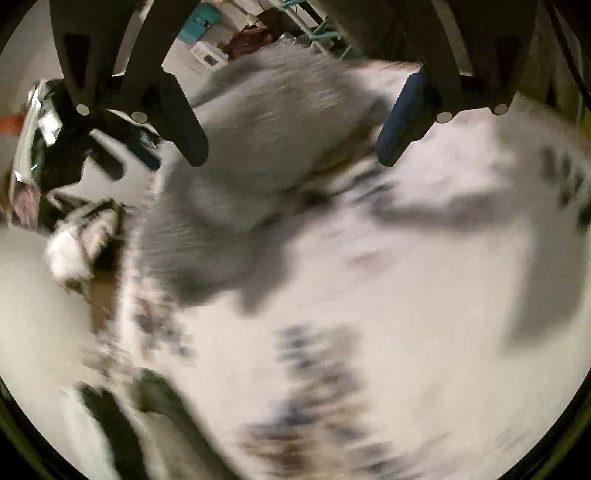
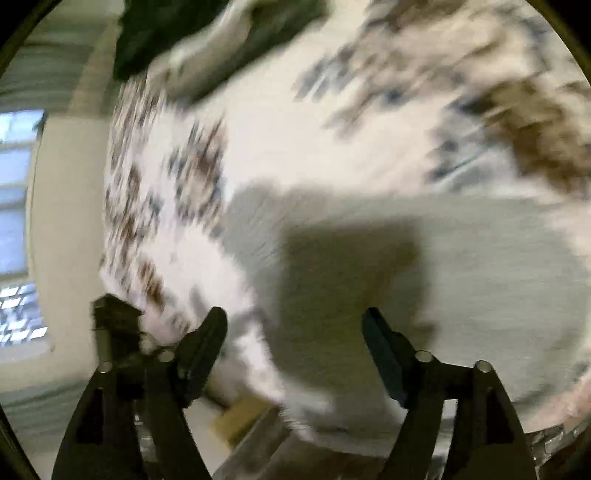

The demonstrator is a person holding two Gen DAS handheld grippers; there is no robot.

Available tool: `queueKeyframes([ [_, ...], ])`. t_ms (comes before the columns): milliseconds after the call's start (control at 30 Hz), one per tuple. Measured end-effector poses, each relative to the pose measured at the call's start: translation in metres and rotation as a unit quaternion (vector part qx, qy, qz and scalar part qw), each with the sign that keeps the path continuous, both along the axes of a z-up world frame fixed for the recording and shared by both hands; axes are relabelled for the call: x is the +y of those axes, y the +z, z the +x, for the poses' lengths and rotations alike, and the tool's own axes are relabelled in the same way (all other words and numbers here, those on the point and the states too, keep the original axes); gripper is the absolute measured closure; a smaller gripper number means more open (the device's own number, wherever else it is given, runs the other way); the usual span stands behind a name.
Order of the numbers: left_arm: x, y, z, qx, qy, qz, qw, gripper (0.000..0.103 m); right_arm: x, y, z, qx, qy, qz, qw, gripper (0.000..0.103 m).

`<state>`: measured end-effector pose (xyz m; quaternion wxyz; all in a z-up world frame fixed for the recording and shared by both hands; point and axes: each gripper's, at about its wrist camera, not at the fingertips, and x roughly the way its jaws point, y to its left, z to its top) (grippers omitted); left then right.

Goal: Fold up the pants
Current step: 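Grasp the pants fold edge with the left tool while the right tool grasps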

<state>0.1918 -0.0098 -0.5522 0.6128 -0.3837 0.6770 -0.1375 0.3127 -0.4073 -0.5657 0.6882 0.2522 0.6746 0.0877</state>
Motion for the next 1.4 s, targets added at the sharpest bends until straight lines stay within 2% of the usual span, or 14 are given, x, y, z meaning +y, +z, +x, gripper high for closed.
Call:
queueKeyframes([
  [100, -0.042, 0.018, 0.064, -0.047, -0.06, 0.004, 0.9971, 0.008, -0.058, 0.019, -0.019, -0.022, -0.047, -0.085, 0.995, 0.02],
  [200, -0.08, 0.019, 0.098, -0.069, -0.12, 0.019, 0.9902, 0.008, -0.118, 0.007, -0.037, -0.005, -0.094, -0.133, 0.987, 0.02],
  [300, -0.092, 0.01, 0.105, -0.071, -0.16, 0.048, 0.9834, 0.008, -0.152, -0.031, -0.046, 0.039, -0.117, -0.115, 0.986, 0.02],
  [400, -0.079, 0.002, 0.104, -0.072, -0.163, 0.081, 0.9806, 0.017, -0.16, -0.071, -0.053, 0.063, -0.117, -0.035, 0.991, 0.021],
  [433, -0.073, -0.006, 0.104, -0.071, -0.158, 0.085, 0.9812, 0.032, -0.154, -0.081, -0.053, 0.059, -0.113, -0.026, 0.992, 0.034],
  [467, -0.069, -0.01, 0.105, -0.067, -0.154, 0.081, 0.9824, 0.037, -0.15, -0.084, -0.053, 0.045, -0.107, -0.026, 0.993, 0.062],
  [500, -0.063, -0.014, 0.108, -0.06, -0.141, 0.073, 0.9856, 0.04, -0.146, -0.084, -0.052, 0.031, -0.093, -0.051, 0.994, 0.065],
  [567, -0.045, -0.03, 0.11, -0.038, -0.117, 0.045, 0.9914, 0.041, -0.147, -0.089, -0.05, 0.019, -0.103, -0.082, 0.991, 0.065],
  [667, -0.036, -0.045, 0.12, -0.005, -0.084, 0.022, 0.9962, 0.039, -0.153, -0.115, -0.044, 0.059, -0.133, -0.031, 0.989, 0.059],
  [767, -0.035, -0.029, 0.122, 0.004, -0.097, 0.02, 0.9951, 0.031, -0.156, -0.088, -0.051, 0.039, -0.135, -0.022, 0.99, 0.036],
  [900, -0.042, -0.002, 0.107, -0.014, -0.117, 0.035, 0.9924, 0.026, -0.165, -0.051, -0.1, 0.031, -0.192, -0.008, 0.981, 0.024],
  [1000, -0.057, 0.021, 0.085, -0.048, -0.15, 0.096, 0.9828, 0.025, -0.157, -0.061, -0.145, 0.076, -0.217, 0.023, 0.973, 0.024],
  [1167, -0.083, 0.06, 0.033, -0.103, -0.201, 0.235, 0.9453, 0.023, -0.123, -0.102, -0.173, 0.126, -0.213, 0.058, 0.967, 0.024],
  [1400, -0.098, 0.068, -0.026, -0.121, -0.222, 0.283, 0.9251, 0.023, -0.1, -0.111, -0.174, 0.121, -0.197, 0.02, 0.973, 0.024],
])
